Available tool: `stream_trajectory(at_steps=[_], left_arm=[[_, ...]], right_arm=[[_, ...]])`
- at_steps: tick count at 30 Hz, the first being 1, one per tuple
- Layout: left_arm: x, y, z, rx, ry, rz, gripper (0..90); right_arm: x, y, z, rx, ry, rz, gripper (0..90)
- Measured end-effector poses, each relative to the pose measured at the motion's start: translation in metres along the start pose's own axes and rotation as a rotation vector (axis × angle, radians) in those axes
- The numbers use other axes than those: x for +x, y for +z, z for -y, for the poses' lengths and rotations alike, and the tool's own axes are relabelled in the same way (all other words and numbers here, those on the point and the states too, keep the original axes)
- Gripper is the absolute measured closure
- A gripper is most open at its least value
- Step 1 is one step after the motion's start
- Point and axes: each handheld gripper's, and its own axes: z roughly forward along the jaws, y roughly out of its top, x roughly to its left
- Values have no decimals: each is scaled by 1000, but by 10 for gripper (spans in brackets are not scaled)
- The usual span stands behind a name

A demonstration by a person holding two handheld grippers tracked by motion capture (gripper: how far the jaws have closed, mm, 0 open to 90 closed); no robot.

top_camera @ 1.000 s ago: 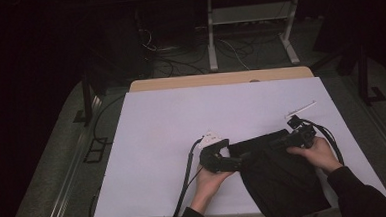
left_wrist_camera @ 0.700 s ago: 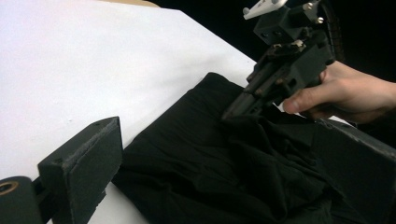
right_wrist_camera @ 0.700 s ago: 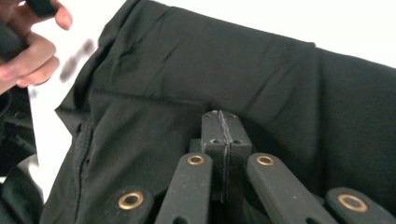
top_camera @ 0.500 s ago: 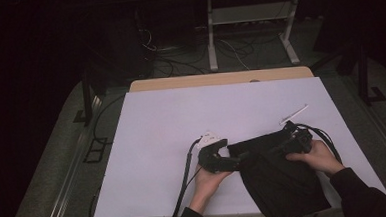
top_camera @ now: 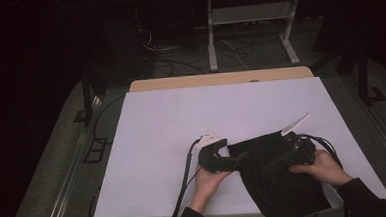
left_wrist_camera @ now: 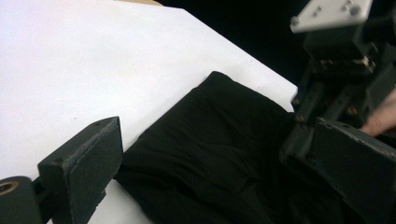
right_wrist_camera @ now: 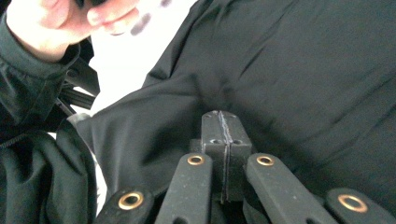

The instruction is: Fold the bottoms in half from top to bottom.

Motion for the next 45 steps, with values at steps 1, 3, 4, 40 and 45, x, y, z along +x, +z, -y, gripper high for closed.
stream_trajectory(at_steps=[1, 3, 4, 40, 45], left_arm=[[0, 0, 0, -1, -3, 1, 30], [-1, 1, 0, 1, -5, 2, 30], [-1, 1, 0, 5, -2, 1, 30], [4, 8, -11, 68, 19, -40, 25], [3, 8, -14, 68, 27, -39, 24]], right_arm=[[1, 1, 2, 8, 0, -2, 889], [4, 2, 6, 11, -2, -7, 889], [5, 3, 8, 16, -3, -10, 889], [32, -32, 19, -69, -98, 24, 788], [35, -48, 11, -124, -121, 74, 731]])
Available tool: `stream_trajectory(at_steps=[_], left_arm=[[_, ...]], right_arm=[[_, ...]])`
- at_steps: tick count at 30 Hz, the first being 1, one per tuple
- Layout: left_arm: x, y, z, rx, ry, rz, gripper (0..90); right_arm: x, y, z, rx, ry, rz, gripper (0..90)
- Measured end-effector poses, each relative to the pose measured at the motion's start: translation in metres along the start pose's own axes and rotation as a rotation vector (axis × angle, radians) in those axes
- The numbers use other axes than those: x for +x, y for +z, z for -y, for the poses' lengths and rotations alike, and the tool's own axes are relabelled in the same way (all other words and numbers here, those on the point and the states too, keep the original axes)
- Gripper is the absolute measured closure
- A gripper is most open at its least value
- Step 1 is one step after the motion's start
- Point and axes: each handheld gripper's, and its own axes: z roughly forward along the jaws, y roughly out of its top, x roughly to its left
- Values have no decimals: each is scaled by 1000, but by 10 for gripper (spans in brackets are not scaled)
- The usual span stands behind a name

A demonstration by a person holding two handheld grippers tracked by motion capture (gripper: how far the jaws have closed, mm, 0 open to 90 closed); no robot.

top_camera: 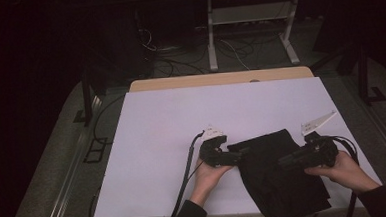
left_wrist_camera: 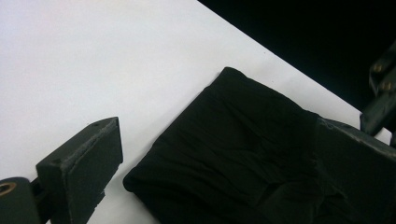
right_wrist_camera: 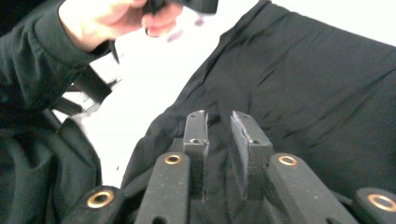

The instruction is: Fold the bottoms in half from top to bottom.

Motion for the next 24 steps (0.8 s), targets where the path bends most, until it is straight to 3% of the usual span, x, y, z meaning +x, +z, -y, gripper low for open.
stream_trajectory(at_steps=[8, 13, 17, 21, 24], left_arm=[[0, 0, -2, 0, 3, -1, 24], [2, 2, -3, 4, -1, -3, 24], [3, 4, -3, 16, -13, 4, 24], [5, 8, -3, 36, -27, 9, 24], [7, 10, -3, 45, -24, 0, 25]], right_arm=[[-3, -20, -17, -52, -21, 67, 597], [-10, -28, -27, -71, -1, 111, 450], [-24, -27, -30, -75, 39, 151, 364], [-45, -24, -30, -88, 74, 163, 229], [-58, -21, -29, -92, 86, 180, 185]])
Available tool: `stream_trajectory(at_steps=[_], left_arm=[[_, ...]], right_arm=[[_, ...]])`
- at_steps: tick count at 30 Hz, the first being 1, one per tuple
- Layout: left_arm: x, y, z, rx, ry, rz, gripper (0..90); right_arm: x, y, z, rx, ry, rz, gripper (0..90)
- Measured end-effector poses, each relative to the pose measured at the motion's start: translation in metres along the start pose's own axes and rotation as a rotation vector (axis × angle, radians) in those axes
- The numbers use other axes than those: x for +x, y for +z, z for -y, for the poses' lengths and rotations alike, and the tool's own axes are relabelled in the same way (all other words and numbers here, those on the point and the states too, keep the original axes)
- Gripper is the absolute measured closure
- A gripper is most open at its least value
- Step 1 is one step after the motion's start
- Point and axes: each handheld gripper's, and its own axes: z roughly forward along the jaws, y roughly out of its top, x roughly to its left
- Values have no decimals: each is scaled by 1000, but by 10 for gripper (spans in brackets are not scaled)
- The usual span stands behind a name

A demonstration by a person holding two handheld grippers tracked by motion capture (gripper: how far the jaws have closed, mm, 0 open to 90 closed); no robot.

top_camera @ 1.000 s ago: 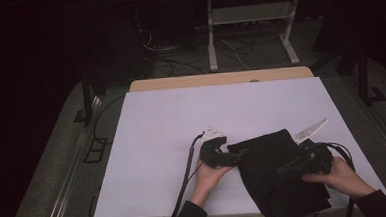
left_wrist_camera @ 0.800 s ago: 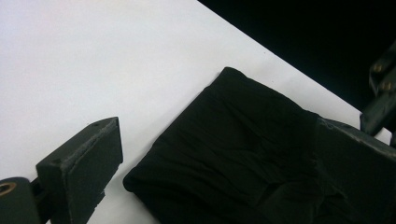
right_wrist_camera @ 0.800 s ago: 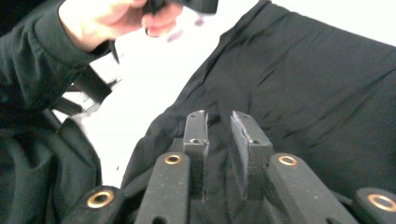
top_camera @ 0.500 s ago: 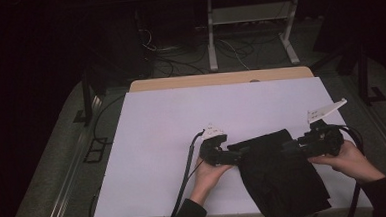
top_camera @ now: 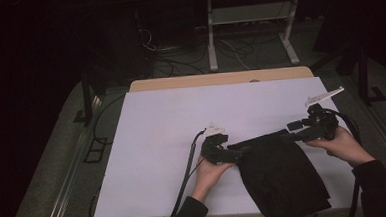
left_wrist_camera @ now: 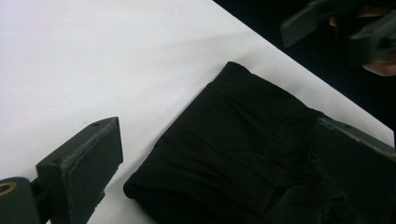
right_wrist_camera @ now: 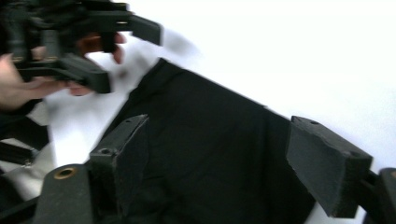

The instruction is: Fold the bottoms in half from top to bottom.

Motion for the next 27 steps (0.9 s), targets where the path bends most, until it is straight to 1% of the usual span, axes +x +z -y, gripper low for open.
stream_trajectory(at_steps=[3, 5, 8, 11, 12, 13, 15, 18, 20, 23, 24, 26, 27], left_arm=[[2, 1, -1, 1, -9, -8, 25], [4, 3, -1, 6, -14, -11, 25], [8, 6, 0, 33, -29, -15, 25], [10, 9, 1, 55, -37, -17, 38], [10, 11, 2, 61, -37, -17, 54], [11, 12, 3, 65, -41, -18, 62], [12, 14, 4, 75, -48, -20, 64], [14, 17, 6, 88, -46, -48, 70], [14, 19, 7, 103, -39, -66, 104], [15, 19, 7, 105, -52, -71, 140], [15, 19, 7, 104, -57, -67, 150], [16, 20, 7, 100, -62, -73, 203], [16, 20, 7, 97, -65, -76, 239]], right_arm=[[-10, 5, 1, 13, 3, 19, 141], [-15, 9, 2, 16, 4, 25, 133], [-24, 13, 3, 24, 13, 27, 106], [-31, 16, 3, 27, 28, 24, 113], [-34, 18, 4, 32, 34, 21, 141], [-37, 20, 5, 34, 36, 20, 142], [-41, 23, 6, 42, 35, 33, 148], [-48, 27, 9, 53, 40, 45, 180], [-53, 29, 11, 51, 48, 40, 240], [-60, 32, 13, 46, 57, 36, 323], [-62, 33, 13, 45, 59, 36, 346], [-66, 35, 15, 50, 60, 32, 381], [-67, 36, 15, 53, 59, 37, 399]])
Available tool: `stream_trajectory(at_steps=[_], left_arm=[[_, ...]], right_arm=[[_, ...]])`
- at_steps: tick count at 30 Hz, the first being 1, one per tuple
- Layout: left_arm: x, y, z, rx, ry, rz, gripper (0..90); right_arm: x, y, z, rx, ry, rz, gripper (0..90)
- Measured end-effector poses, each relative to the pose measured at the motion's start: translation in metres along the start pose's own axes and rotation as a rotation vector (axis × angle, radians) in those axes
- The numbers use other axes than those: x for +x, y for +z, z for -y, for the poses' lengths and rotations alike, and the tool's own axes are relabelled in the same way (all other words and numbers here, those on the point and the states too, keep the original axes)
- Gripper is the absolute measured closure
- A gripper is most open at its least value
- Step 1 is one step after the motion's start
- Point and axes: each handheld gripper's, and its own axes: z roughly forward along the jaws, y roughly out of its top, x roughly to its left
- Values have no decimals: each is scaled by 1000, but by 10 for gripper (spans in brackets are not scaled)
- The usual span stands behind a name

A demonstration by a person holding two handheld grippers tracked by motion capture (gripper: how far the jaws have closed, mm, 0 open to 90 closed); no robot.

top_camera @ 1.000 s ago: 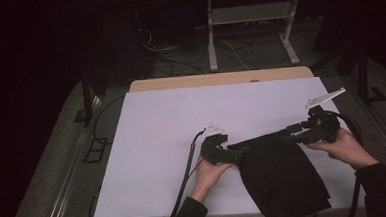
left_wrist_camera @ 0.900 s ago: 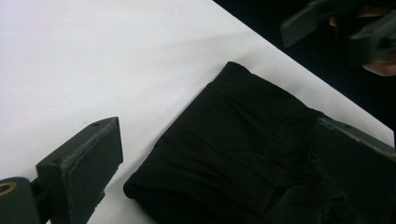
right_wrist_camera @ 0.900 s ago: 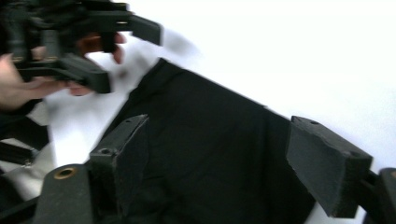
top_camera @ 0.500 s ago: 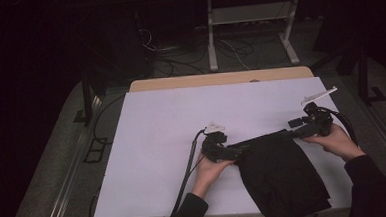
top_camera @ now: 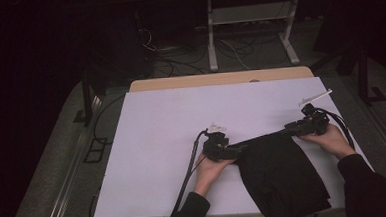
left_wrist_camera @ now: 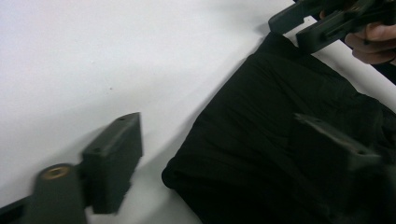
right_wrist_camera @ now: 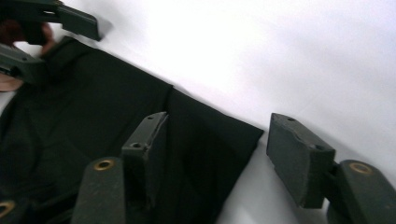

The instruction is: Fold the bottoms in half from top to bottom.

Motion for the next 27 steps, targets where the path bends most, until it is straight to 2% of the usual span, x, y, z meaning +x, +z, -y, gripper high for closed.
stream_trajectory(at_steps=[2, 6, 8, 10, 12, 16, 22, 27], left_arm=[[1, 1, 0, 4, -3, 14, 336], [2, 3, 0, 20, -23, 6, 542], [3, 3, 0, 27, -32, 4, 640], [5, 4, 0, 42, -49, 28, 723], [6, 4, 0, 44, -46, 35, 803], [1, 2, -1, 22, 8, 15, 837], [-4, -10, -5, -9, 59, 11, 845], [-6, -21, -12, 15, 93, 6, 847]], right_arm=[[-2, 2, 1, 0, -5, 0, 462], [-4, 5, 0, -12, -10, -27, 602], [-5, 7, 1, -4, -13, -53, 697], [-6, 9, 2, 4, -12, -64, 803], [-6, 10, 2, 4, -4, -63, 829], [-3, 6, 3, -5, 7, -52, 840], [0, 0, 4, -35, 21, -36, 842], [7, -3, -1, -62, 28, -39, 844]])
